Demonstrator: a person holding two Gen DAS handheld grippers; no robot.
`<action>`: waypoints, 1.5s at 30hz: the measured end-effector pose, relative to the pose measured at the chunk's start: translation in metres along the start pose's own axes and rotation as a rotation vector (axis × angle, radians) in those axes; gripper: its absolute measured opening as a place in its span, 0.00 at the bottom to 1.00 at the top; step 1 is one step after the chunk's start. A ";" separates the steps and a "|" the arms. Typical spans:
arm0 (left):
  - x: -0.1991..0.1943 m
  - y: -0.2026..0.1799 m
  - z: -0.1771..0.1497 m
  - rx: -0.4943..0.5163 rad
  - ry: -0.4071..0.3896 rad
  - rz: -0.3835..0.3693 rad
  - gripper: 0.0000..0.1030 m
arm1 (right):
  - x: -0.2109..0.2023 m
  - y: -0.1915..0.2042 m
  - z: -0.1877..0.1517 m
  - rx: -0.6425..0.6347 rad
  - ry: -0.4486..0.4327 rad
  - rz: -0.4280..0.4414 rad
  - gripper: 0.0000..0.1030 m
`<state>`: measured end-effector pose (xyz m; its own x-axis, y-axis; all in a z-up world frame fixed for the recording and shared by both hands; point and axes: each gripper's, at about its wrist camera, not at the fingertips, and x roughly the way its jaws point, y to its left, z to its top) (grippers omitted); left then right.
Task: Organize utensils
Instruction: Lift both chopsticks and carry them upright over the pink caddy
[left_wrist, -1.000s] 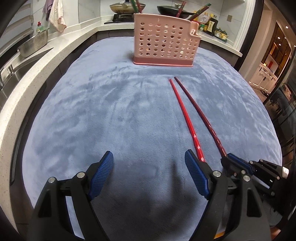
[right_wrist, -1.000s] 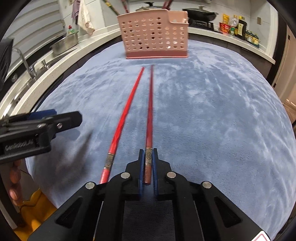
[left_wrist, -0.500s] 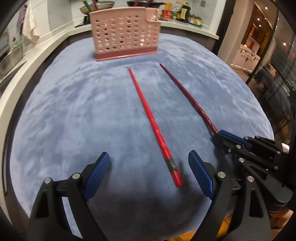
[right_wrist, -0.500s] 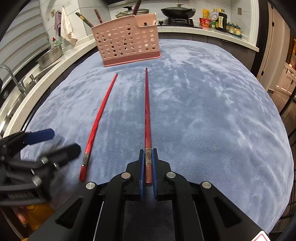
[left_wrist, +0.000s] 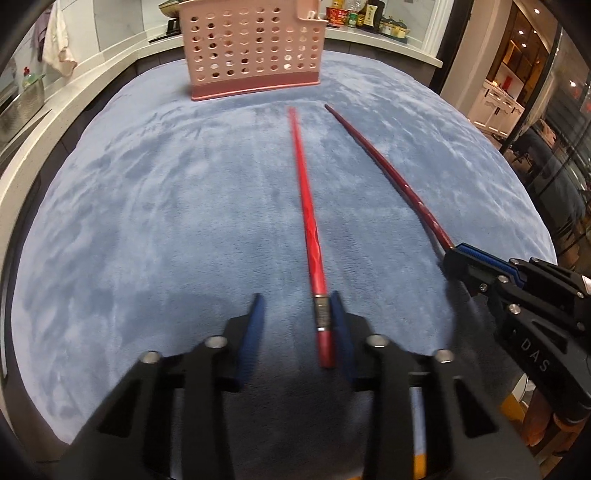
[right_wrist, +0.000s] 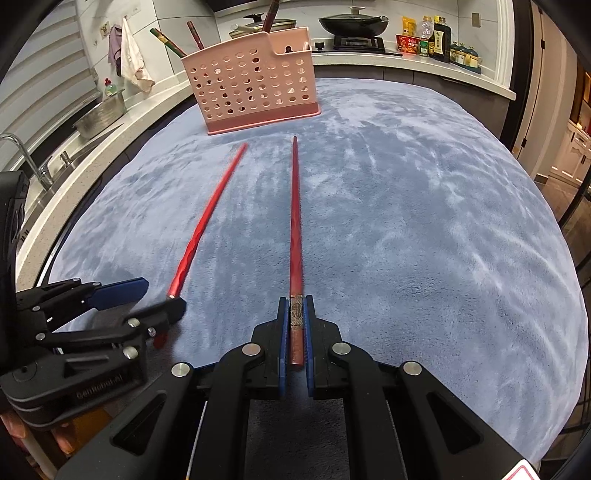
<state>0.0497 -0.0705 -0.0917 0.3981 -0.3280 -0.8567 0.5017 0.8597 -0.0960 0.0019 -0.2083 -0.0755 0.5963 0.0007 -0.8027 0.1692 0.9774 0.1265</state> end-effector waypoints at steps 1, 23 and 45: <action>-0.001 0.002 0.000 -0.004 -0.001 -0.003 0.20 | -0.001 0.000 -0.001 -0.001 -0.001 0.000 0.07; -0.091 0.045 0.039 -0.124 -0.240 0.052 0.07 | -0.071 -0.002 0.053 0.017 -0.217 0.042 0.07; -0.159 0.077 0.137 -0.165 -0.481 0.079 0.06 | -0.122 -0.006 0.146 0.031 -0.433 0.087 0.07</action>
<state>0.1309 -0.0057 0.1064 0.7573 -0.3696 -0.5384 0.3437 0.9266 -0.1526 0.0425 -0.2451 0.1070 0.8822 -0.0123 -0.4707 0.1234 0.9708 0.2057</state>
